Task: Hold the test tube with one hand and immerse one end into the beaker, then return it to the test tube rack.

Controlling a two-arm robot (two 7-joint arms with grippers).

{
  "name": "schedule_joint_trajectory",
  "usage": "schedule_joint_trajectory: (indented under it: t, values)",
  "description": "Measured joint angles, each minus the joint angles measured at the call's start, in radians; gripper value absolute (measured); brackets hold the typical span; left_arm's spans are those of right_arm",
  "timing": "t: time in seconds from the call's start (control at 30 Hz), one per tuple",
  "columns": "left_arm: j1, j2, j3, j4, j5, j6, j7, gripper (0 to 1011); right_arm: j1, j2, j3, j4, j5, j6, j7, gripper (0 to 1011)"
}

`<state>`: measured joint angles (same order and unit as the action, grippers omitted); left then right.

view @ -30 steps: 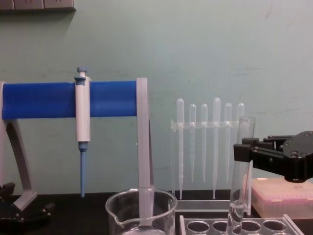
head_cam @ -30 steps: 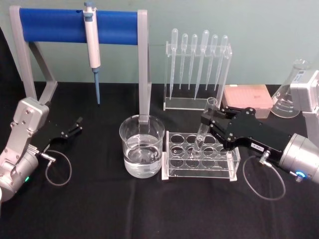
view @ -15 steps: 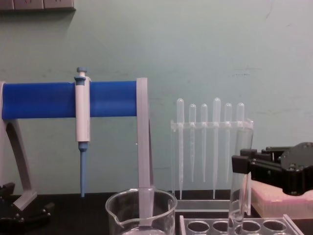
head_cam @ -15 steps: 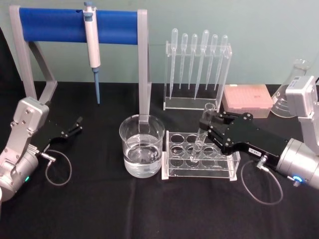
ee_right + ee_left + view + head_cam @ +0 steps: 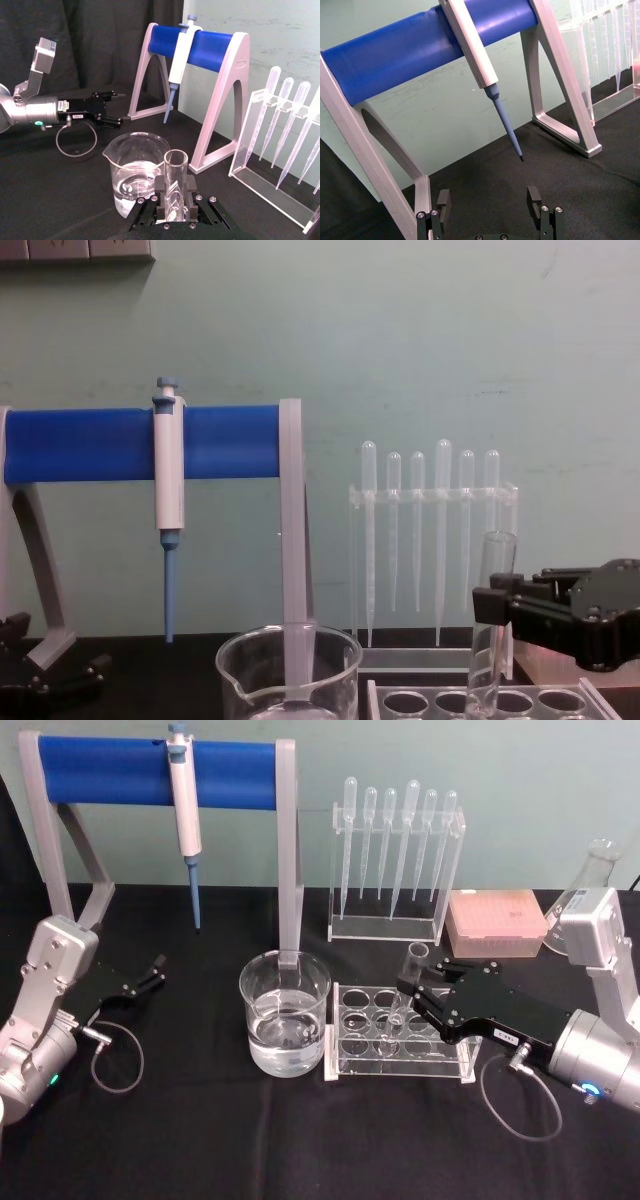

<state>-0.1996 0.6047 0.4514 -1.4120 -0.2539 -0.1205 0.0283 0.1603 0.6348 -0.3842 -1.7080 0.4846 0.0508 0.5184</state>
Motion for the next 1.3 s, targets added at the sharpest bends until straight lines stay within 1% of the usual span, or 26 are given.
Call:
schedule_joint_trajectory:
  t: [0.33, 0.83, 0.97, 1.0, 1.07, 1.17, 1.3]
  values:
    - [0.000, 0.000, 0.000, 0.000, 0.000, 0.000, 0.000, 1000, -0.002, -0.005, -0.002, 0.009, -0.010, 0.001, 0.001, 243]
    - [0.000, 0.000, 0.000, 0.000, 0.000, 0.000, 0.000, 1000, -0.002, -0.006, -0.002, 0.011, -0.010, 0.004, 0.003, 244]
    - [0.000, 0.000, 0.000, 0.000, 0.000, 0.000, 0.000, 1000, -0.002, -0.005, -0.002, 0.011, -0.010, 0.004, 0.003, 343]
    - [0.000, 0.000, 0.000, 0.000, 0.000, 0.000, 0.000, 1000, -0.002, -0.005, -0.002, 0.011, -0.010, 0.004, 0.003, 382]
    - [0.000, 0.000, 0.000, 0.000, 0.000, 0.000, 0.000, 1000, -0.002, -0.005, -0.002, 0.010, -0.010, 0.004, 0.003, 420]
    - [0.000, 0.000, 0.000, 0.000, 0.000, 0.000, 0.000, 1000, -0.002, -0.005, -0.002, 0.010, -0.010, 0.004, 0.003, 539]
    - [0.000, 0.000, 0.000, 0.000, 0.000, 0.000, 0.000, 1000, -0.002, -0.005, -0.001, 0.010, -0.010, 0.004, 0.003, 651]
